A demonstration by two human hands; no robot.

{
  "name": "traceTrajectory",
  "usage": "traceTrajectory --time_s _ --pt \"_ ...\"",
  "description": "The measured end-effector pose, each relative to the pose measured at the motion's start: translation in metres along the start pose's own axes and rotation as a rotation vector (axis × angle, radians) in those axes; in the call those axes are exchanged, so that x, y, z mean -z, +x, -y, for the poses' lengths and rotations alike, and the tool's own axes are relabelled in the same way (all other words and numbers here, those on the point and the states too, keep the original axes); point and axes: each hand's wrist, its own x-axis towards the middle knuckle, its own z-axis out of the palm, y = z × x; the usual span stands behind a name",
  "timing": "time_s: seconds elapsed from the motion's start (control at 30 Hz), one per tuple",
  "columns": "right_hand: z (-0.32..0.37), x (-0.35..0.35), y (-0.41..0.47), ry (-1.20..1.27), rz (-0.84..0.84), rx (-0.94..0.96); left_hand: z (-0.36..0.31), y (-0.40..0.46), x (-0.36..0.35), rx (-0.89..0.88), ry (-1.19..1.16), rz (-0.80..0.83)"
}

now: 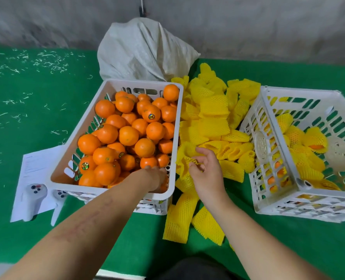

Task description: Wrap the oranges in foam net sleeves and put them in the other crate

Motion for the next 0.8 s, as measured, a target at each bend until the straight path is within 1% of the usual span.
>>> traceTrajectory --time_s 0.03,0.1,0.13,0.17,0.23,0.27,0.3,0.33,0.37,0.43,0.5,0.57,0.67,0.8 --pt "0.000 0.001 -0.002 -0.013 -0.003 0.007 0.006 -0.007 0.003 0.012 -0.019 -0.017" --pt "0.001 0.005 -0.003 -0.041 -0.033 0.036 0.023 -0.019 0.009 0.079 -0.297 -0.105" --pt "0.001 0.006 -0.003 -0.046 -0.054 0.044 0.032 -0.026 0.012 0.101 -0.526 -0.175" --pt "0.002 0.007 -0.003 -0.045 -0.077 0.045 0.039 -0.035 0.013 0.109 -0.821 -0.266" --pt "0.004 0.008 -0.002 -0.031 -0.126 0.050 0.034 -0.059 0.020 0.053 -1.437 -0.502" --pt "0.007 0.009 -0.002 -0.014 -0.154 0.060 0.027 -0.067 0.021 -0.002 -1.690 -0.571" --pt "0.011 0.009 -0.001 0.005 -0.183 0.076 0.019 -0.073 0.021 -0.092 -1.878 -0.578" --pt "0.014 0.010 0.000 0.017 -0.210 0.095 0.008 -0.077 0.021 -0.201 -1.998 -0.531" --pt "0.018 0.011 0.002 0.018 -0.232 0.113 -0.003 -0.081 0.021 -0.307 -2.075 -0.450" --pt "0.026 0.012 0.005 0.000 -0.226 0.120 -0.020 -0.083 0.018 -0.451 -2.060 -0.349" --pt "0.032 0.013 0.008 -0.006 -0.165 0.094 -0.031 -0.078 0.013 -0.549 -1.941 -0.364" --pt "0.034 0.016 0.008 -0.002 -0.112 0.065 -0.037 -0.073 0.008 -0.622 -1.916 -0.392" --pt "0.035 0.026 0.009 0.028 -0.072 0.047 -0.040 -0.067 0.007 -0.594 -1.928 -0.470" --pt "0.039 0.037 0.006 -0.041 -0.063 0.130 -0.042 -0.062 0.006 -0.465 -1.921 -0.621"
